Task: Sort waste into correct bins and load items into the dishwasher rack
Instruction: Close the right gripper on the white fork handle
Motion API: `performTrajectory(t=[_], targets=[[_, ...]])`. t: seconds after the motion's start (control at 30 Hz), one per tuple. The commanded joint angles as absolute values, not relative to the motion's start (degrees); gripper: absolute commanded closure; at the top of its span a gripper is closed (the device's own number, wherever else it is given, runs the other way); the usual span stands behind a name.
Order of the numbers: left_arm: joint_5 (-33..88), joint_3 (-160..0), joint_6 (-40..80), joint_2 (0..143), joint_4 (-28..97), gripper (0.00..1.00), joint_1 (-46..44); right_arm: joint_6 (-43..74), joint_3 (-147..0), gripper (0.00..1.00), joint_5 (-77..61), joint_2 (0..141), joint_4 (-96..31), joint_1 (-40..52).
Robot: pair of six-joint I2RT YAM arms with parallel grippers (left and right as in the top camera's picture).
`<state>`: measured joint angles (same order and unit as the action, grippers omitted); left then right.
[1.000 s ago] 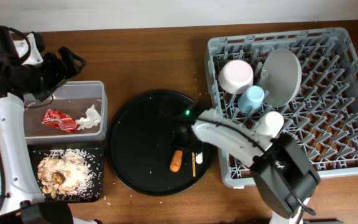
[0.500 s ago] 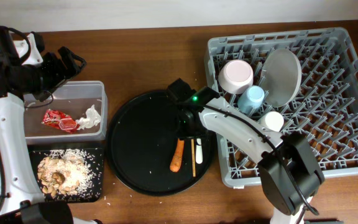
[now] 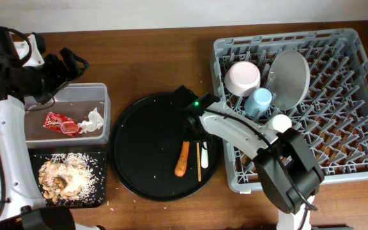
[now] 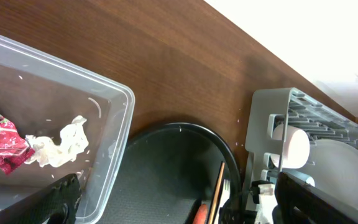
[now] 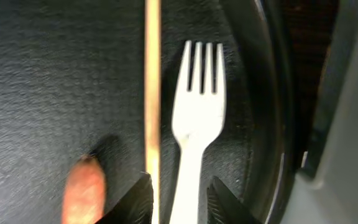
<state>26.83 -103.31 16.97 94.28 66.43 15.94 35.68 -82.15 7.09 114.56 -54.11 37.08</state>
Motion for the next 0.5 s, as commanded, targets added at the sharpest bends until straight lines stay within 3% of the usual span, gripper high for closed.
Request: performTrajectory(t=[0.0,0.47], targets=[[27.2,-104.36,17.28,93.62,66.32,0.01,16.21,36.95,-80.88,0.72,11.75,114.98,-53.45,36.62],[27.2,-104.36,17.26,93.62,66.32,0.01,16.21,36.93,-78.89,0.75,12.34,116.46,-47.29,36.62]])
